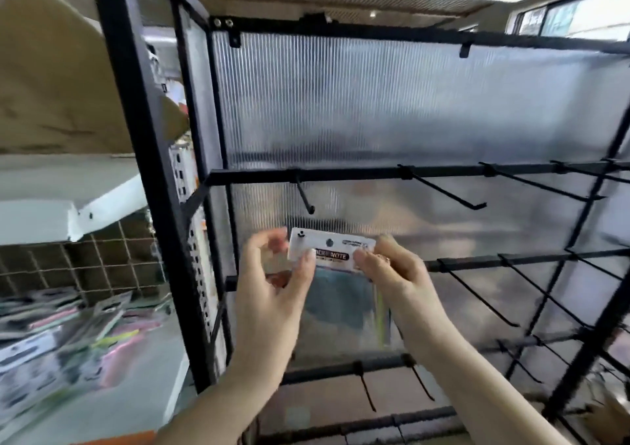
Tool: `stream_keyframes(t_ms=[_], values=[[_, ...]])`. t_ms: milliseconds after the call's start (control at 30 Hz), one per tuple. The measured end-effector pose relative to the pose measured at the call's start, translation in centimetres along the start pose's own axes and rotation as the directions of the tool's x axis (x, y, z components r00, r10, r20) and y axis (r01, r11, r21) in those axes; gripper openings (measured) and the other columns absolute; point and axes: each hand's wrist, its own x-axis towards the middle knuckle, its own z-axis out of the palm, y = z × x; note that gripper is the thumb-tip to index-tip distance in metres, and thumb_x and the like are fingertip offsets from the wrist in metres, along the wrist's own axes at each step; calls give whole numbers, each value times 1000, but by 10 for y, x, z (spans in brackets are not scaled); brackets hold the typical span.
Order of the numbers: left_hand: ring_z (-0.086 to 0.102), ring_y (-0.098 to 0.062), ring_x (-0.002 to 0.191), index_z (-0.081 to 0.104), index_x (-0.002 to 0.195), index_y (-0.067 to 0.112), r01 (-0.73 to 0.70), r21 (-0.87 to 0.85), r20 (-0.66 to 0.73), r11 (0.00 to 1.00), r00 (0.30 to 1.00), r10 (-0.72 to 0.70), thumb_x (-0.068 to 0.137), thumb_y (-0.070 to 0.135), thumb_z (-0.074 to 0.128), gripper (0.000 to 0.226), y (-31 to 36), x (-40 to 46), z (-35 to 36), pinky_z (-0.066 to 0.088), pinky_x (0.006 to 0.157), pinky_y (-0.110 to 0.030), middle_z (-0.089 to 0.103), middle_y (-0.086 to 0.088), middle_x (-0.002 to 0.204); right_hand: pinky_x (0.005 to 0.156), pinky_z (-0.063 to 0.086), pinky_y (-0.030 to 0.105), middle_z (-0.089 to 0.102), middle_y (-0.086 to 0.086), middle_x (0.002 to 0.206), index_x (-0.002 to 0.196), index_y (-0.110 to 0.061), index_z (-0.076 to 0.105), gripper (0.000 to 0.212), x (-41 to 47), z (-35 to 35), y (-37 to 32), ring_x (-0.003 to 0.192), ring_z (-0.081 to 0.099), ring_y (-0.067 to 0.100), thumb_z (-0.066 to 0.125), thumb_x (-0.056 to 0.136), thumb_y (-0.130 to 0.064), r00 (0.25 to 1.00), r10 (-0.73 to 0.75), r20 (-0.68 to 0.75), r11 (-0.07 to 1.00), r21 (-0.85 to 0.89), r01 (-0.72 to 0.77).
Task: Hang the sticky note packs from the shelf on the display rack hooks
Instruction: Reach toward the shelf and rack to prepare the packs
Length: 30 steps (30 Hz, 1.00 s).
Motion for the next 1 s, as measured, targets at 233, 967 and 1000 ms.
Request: stream_keyframes(t_ms=[233,967,1000], values=[[66,-32,80,60,104,30,124,-11,-50,992,991,-125,67,56,67,45,20,25,1,53,74,-49,64,-21,85,73,41,41,40,-5,77,59,-24,51,37,33,4,-4,80,45,18,53,78,-55,982,-180,53,980,-79,184],[57,-13,112,56,112,24,-27,46,34,999,999,25,85,39,54,31,-6,56,15,44,99,-31,60,3,114,85,46,43,46,-7,87,69,-20,56,26,78,12,29,99,48,29,59,92,-33,990,-133,-42,984,-122,127],[53,-11,117,53,116,24,-36,58,36,998,999,34,86,39,51,34,-10,56,15,41,101,-28,58,4,118,86,46,46,47,-7,88,69,-21,57,26,80,13,31,100,48,30,60,91,-33,990,-137,-42,982,-137,130]])
